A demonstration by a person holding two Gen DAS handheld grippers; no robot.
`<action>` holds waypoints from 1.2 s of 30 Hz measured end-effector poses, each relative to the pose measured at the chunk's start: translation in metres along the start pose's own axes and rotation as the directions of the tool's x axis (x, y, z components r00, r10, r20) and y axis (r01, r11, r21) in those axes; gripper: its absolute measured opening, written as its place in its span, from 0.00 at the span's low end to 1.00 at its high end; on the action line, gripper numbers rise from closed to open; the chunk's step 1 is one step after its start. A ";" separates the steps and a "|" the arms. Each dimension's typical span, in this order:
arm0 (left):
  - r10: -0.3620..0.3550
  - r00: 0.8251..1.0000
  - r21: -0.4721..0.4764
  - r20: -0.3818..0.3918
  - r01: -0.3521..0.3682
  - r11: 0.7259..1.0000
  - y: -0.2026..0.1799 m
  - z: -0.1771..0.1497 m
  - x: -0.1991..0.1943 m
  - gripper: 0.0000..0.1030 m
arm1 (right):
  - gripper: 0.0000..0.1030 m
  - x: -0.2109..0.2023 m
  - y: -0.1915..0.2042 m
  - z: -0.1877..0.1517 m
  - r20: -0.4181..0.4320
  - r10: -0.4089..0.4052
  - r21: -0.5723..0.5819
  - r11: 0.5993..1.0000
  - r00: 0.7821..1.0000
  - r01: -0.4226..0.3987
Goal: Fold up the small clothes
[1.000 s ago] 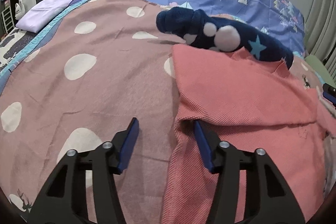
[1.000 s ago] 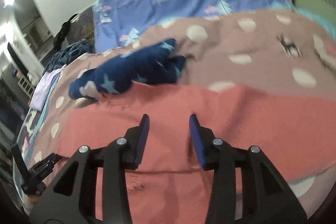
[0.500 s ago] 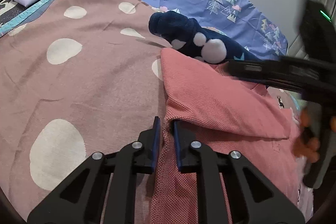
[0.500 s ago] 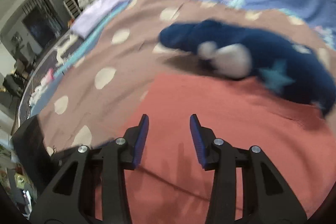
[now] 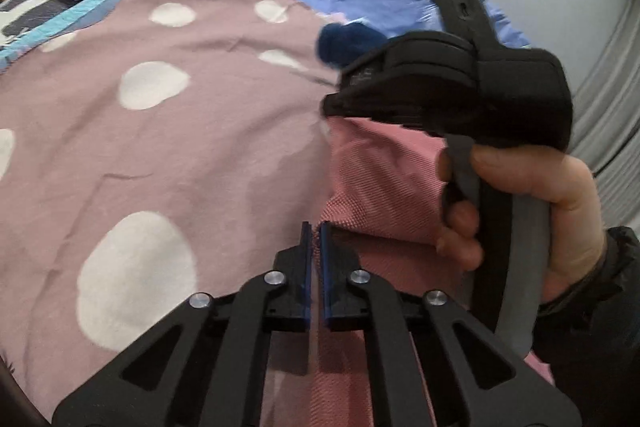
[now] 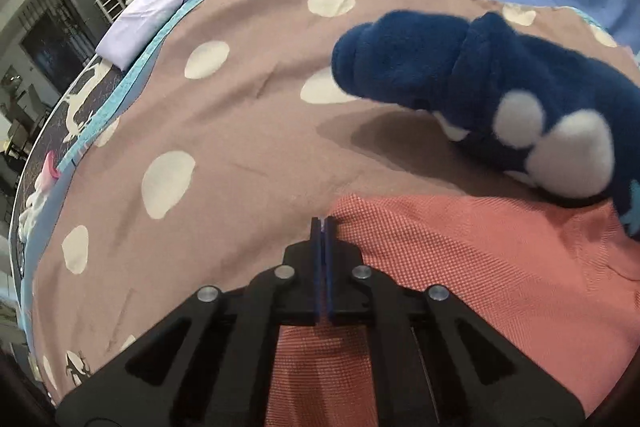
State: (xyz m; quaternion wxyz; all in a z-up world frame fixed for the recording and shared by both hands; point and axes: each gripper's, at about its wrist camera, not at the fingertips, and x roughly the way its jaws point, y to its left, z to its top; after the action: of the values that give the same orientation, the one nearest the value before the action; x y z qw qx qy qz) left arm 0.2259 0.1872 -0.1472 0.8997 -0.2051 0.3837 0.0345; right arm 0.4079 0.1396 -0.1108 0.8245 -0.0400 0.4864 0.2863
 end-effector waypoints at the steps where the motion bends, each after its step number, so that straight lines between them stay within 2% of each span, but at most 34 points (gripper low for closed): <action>1: 0.007 1.000 -0.015 -0.011 -0.007 1.000 0.004 0.000 0.002 0.00 | 0.05 -0.003 -0.002 -0.001 0.012 0.012 -0.014 1.000 1.000 -0.012; 2: -0.011 1.000 -0.026 -0.019 0.011 1.000 0.007 0.000 0.003 0.00 | 0.09 -0.007 -0.005 -0.003 0.015 0.020 -0.011 1.000 1.000 -0.020; 4: -0.041 0.999 -0.047 -0.021 0.040 0.998 0.013 0.001 0.002 0.00 | 0.39 -0.032 -0.017 -0.010 0.021 0.020 0.023 1.000 1.000 -0.021; 5: -0.045 0.999 -0.049 -0.020 0.044 0.998 0.013 0.001 0.002 0.00 | 0.41 -0.049 -0.023 -0.017 0.051 0.026 0.040 0.999 0.998 -0.028; 7: -0.052 0.998 -0.044 -0.018 0.051 0.998 0.013 0.002 0.000 0.00 | 0.41 -0.094 -0.045 -0.042 0.130 0.038 0.053 0.998 0.991 -0.045; 8: -0.054 0.998 -0.042 -0.015 0.054 0.998 0.013 0.002 -0.002 0.00 | 0.41 -0.114 -0.057 -0.057 0.143 0.039 0.047 0.998 0.989 -0.046; 10: -0.056 0.998 -0.030 0.022 0.057 0.998 0.012 0.004 -0.013 0.00 | 0.30 -0.150 -0.085 -0.093 0.161 0.002 0.057 0.998 0.987 -0.011; 12: -0.099 0.990 0.020 0.100 0.098 0.995 0.002 0.007 -0.034 0.00 | 0.23 -0.181 -0.129 -0.135 0.178 -0.075 0.139 0.989 0.981 0.050; 14: -0.163 0.977 0.081 0.137 0.153 0.985 -0.012 0.010 -0.046 0.00 | 0.23 -0.192 -0.174 -0.169 0.148 -0.181 0.269 0.954 0.972 0.137; 15: -0.186 0.973 0.120 0.135 0.170 0.978 -0.022 0.009 -0.048 0.02 | 0.16 -0.189 -0.192 -0.181 0.110 -0.226 0.325 0.928 0.968 0.179; 16: -0.181 0.976 0.151 0.118 0.162 0.975 -0.034 0.008 -0.045 0.03 | 0.00 -0.183 -0.224 -0.202 0.075 -0.260 0.414 0.886 0.963 0.206; 17: -0.168 0.981 0.162 0.102 0.150 0.975 -0.040 0.007 -0.040 0.03 | 0.00 -0.182 -0.243 -0.220 0.165 -0.189 0.461 0.883 0.968 0.094; 18: -0.154 0.985 0.174 0.071 0.140 0.975 -0.048 0.005 -0.032 0.04 | 0.00 -0.182 -0.256 -0.233 0.242 -0.110 0.490 0.871 0.964 -0.024; 20: -0.134 0.990 0.207 -0.032 0.138 0.969 -0.064 0.001 -0.003 0.09 | 0.00 -0.183 -0.267 -0.237 0.264 -0.052 0.531 0.841 0.963 -0.100; 21: -0.049 0.994 0.238 -0.098 0.072 0.969 -0.070 -0.004 0.020 0.11 | 0.00 -0.183 -0.267 -0.237 0.263 -0.053 0.536 0.838 0.963 -0.100; 24: -0.009 0.995 0.262 -0.097 0.035 0.964 -0.076 -0.006 0.023 0.11 | 0.00 -0.187 -0.251 -0.234 0.235 -0.118 0.484 0.875 0.965 -0.011; 26: 0.033 0.996 0.310 -0.078 -0.007 0.951 -0.082 -0.011 0.022 0.12 | 0.10 -0.202 -0.241 -0.241 0.228 -0.110 0.473 0.881 0.967 -0.011; 27: 0.052 0.997 0.331 -0.065 -0.028 0.943 -0.086 -0.014 0.020 0.12 | 0.22 -0.210 -0.239 -0.248 0.243 -0.101 0.477 0.879 0.965 -0.028; 28: 0.061 0.996 0.340 -0.062 -0.037 0.940 -0.086 -0.013 0.021 0.12 | 0.29 -0.226 -0.242 -0.262 0.276 -0.101 0.494 0.868 0.956 -0.050; 29: 0.069 0.996 0.348 -0.058 -0.044 0.937 -0.087 -0.014 0.020 0.12 | 0.31 -0.237 -0.246 -0.272 0.299 -0.110 0.511 0.857 0.948 -0.062; 31: 0.080 0.995 0.355 -0.052 -0.057 0.933 -0.089 -0.013 0.016 0.11 | 0.31 -0.272 -0.266 -0.305 0.347 -0.142 0.576 0.812 0.927 -0.092; 33: 0.048 0.997 0.343 -0.053 -0.027 0.939 -0.096 -0.008 0.009 0.12 | 0.36 -0.302 -0.292 -0.335 0.378 -0.193 0.649 0.753 0.906 -0.111; 34: -0.002 0.999 0.339 -0.048 0.018 0.941 -0.105 -0.008 0.003 0.12 | 0.38 -0.321 -0.310 -0.355 0.386 -0.247 0.705 0.700 0.889 -0.111; 35: -0.023 0.999 0.347 -0.037 0.034 0.937 -0.114 -0.007 0.001 0.13 | 0.38 -0.335 -0.325 -0.371 0.382 -0.299 0.755 0.647 0.874 -0.109; 36: -0.033 0.999 0.364 -0.026 0.041 0.931 -0.125 -0.007 -0.001 0.13 | 0.39 -0.350 -0.343 -0.391 0.379 -0.353 0.808 0.577 0.856 -0.120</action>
State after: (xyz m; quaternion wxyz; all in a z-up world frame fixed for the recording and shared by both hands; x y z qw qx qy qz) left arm 0.2474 0.0704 -0.1080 0.9188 -0.0423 0.3884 -0.0562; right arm 0.1517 -0.4325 -0.1000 0.8642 0.3822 0.3263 -0.0242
